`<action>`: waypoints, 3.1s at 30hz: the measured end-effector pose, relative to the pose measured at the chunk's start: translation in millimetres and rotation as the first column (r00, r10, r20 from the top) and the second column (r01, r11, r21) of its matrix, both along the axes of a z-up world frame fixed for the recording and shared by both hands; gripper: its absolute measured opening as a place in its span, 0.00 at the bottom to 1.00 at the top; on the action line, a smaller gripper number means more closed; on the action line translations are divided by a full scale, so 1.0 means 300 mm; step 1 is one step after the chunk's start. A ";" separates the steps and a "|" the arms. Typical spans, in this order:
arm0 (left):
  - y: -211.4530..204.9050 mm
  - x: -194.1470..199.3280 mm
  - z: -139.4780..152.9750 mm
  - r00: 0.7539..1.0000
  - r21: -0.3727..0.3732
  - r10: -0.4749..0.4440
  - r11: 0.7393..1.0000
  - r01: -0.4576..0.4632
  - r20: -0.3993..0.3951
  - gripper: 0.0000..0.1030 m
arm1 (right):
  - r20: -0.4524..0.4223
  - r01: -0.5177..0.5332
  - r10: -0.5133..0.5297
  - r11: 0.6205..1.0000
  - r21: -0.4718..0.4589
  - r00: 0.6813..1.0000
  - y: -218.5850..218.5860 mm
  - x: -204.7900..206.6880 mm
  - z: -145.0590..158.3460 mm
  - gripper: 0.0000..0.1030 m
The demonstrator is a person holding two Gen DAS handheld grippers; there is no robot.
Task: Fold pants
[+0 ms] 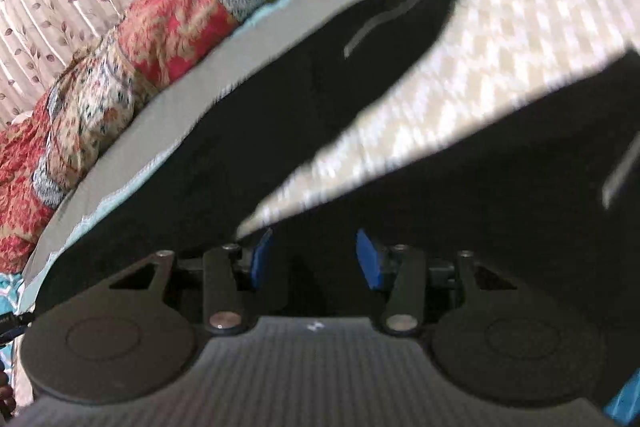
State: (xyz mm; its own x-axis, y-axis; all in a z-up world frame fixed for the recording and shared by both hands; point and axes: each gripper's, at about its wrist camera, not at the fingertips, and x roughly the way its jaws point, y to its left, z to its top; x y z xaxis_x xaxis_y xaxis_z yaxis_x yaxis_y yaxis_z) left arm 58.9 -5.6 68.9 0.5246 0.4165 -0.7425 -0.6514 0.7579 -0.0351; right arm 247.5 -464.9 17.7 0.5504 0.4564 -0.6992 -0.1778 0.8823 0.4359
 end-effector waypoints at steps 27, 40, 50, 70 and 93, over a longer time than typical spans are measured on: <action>-0.472 -0.244 -0.189 0.988 0.125 -0.021 0.991 0.040 -0.154 1.00 | -0.058 -0.139 0.148 0.981 0.134 0.987 0.108 -0.391 -0.031 0.65; -0.452 -0.244 -0.175 0.986 0.068 -0.035 0.997 0.047 -0.162 1.00 | 0.031 -0.243 0.241 0.963 0.120 0.970 0.159 -0.421 -0.045 0.98; -0.325 -0.283 0.048 0.996 0.127 -0.088 0.988 0.088 -0.006 0.79 | -0.003 -0.295 0.296 0.953 0.062 0.955 0.152 -0.374 0.028 0.70; 0.164 0.302 -0.107 0.945 0.336 -0.256 0.888 0.313 -0.204 0.96 | 0.082 0.066 -0.058 0.993 -0.101 0.995 0.127 0.663 0.226 0.54; -0.067 0.176 0.075 0.945 0.427 -0.327 0.850 0.307 -0.028 0.04 | 0.058 0.283 -0.278 0.922 -0.263 0.959 0.069 1.070 0.064 0.09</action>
